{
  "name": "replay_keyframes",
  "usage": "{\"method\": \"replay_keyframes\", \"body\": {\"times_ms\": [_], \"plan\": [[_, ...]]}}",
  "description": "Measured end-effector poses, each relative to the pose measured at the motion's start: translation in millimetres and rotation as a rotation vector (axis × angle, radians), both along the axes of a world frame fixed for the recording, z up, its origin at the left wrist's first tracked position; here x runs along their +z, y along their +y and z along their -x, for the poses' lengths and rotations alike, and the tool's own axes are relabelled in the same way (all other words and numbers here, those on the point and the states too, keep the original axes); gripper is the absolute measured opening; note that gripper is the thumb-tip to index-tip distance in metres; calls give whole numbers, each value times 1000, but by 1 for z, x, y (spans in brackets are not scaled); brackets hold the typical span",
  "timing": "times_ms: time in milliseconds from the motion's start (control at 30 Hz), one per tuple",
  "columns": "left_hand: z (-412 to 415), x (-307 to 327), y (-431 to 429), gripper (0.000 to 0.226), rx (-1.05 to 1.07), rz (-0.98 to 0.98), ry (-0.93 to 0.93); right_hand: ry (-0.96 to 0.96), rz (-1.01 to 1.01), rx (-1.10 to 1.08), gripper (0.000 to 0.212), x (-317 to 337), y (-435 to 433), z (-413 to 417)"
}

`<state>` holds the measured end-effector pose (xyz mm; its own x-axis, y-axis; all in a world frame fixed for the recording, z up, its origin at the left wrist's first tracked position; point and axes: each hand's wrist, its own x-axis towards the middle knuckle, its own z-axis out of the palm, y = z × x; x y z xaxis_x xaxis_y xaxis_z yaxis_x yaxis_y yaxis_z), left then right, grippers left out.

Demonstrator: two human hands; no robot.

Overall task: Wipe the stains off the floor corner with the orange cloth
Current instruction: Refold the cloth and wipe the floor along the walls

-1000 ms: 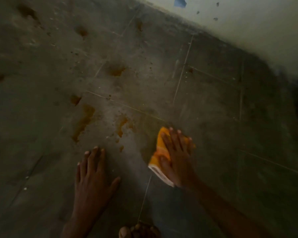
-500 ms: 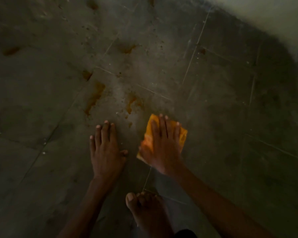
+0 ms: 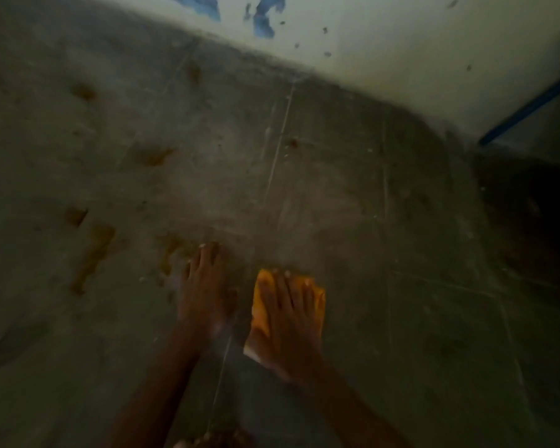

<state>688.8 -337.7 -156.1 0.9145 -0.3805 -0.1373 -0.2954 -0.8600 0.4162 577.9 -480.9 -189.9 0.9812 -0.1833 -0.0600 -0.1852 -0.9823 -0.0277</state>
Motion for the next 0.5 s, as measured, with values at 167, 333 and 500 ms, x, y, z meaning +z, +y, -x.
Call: {"method": "replay_keyframes", "body": {"times_ms": [167, 333, 500], "plan": [[-24, -2, -39, 116, -184, -178, 122, 80, -24, -355, 95, -12, -93, 32], [-32, -9, -41, 132, -179, -164, 120, -38, -87, -730, 85, -26, -198, -79], [-32, -13, -35, 134, -164, -67, 98, -11, -112, -667, 70, -11, -200, -205]]}}
